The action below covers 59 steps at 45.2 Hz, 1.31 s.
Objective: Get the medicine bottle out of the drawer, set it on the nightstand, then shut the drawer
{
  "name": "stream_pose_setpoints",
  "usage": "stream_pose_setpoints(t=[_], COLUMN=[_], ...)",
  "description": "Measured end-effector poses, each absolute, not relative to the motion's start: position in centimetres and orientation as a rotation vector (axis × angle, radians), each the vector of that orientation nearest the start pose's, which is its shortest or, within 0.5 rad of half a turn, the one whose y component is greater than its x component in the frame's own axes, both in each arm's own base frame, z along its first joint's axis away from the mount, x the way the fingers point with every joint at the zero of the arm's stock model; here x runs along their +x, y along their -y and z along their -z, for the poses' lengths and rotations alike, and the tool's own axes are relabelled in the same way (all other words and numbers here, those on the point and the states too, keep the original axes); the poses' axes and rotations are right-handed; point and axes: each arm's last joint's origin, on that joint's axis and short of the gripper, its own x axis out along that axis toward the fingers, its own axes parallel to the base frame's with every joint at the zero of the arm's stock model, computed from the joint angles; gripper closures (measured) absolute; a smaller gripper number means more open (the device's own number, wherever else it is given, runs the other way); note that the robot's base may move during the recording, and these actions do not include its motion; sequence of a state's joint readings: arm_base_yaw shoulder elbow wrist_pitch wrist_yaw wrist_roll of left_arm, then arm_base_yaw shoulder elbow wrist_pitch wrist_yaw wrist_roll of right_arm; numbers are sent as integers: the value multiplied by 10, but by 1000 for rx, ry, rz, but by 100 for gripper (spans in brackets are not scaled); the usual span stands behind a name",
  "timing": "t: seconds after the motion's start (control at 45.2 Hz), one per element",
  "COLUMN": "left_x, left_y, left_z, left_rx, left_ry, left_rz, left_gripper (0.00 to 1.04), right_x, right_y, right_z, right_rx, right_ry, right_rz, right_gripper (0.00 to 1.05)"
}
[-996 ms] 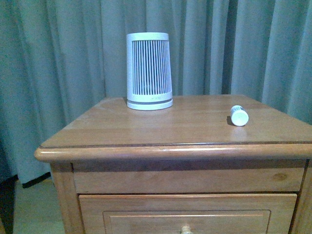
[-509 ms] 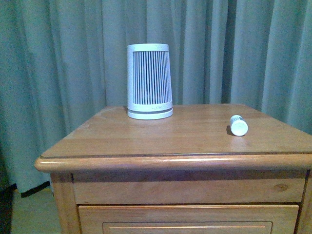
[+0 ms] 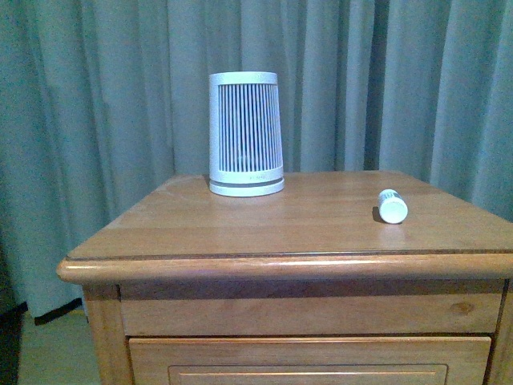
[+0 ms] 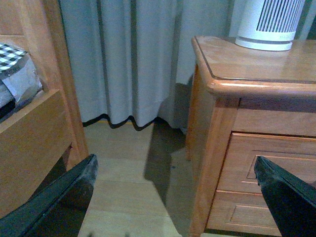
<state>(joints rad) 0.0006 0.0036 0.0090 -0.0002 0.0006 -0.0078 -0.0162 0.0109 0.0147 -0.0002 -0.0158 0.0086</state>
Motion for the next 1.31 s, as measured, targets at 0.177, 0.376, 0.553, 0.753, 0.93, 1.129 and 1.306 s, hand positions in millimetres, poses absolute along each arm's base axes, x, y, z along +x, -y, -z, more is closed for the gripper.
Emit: stream_pose_setpoints(t=[0.177,0.376,0.553,0.753,0.93,1.129,1.306], left_x=[97,97,97,97,97,97,97], left_y=[0,0,0,0,0,0,0], left_z=[-166,-166,-166,-166,-166,-166,-166], left_rx=[-8,-8,-8,-8,-8,-8,-8], left_ry=[5,5,5,5,5,5,5], left_rz=[-1,-1,-1,-1,-1,-1,-1], left_gripper=[7,7,7,7,7,7,7], right_x=[97,97,97,97,97,97,97], right_y=[0,0,0,0,0,0,0], right_z=[-168,-168,-168,-168,-168,-168,-168], right_rx=[4,4,3,3,3,3,3], right_ry=[8,8,8,8,8,8,8], right_rz=[1,0,0,0,0,0,0], right_gripper=[102,102,99,68,40,6,7])
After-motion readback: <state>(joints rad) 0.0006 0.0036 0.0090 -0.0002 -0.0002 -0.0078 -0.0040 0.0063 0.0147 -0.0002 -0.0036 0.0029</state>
